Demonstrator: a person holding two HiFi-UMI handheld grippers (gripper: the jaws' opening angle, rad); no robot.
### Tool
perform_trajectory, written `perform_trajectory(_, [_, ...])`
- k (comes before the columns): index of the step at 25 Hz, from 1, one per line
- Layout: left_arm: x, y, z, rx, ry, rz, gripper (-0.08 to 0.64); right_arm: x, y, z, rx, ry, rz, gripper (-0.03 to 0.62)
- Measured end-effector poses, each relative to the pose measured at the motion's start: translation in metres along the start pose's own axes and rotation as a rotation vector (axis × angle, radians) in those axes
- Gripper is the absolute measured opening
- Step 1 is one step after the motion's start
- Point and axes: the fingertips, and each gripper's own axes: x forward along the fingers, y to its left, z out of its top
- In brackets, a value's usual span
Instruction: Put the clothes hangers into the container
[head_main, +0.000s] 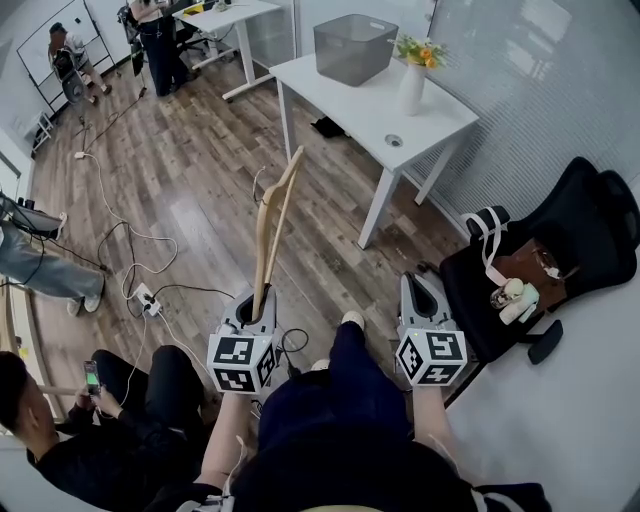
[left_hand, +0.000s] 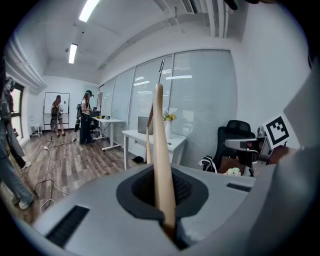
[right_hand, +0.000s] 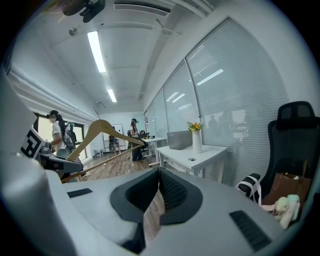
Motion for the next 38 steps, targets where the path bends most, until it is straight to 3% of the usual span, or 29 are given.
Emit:
perform_trajectory(8, [0.031,0.008,0.006,-0.02,0.004,0.01,0.008,0.033,-0.011,0.006,-0.006,0.006,0.021,0.028])
perform_trajectory(27, [0.163,0.044,0.069,-0.032,0.001,0.051,0.008,0.176,-0.064,0.044,-0.028,0.044,0.08,0.028])
perform_trajectory(38, [0.222,0.05,0.094,-0.027,-0.001,0.06,0.008,0.232,-0.097,0.06,-0.017,0.04,0.084,0.028])
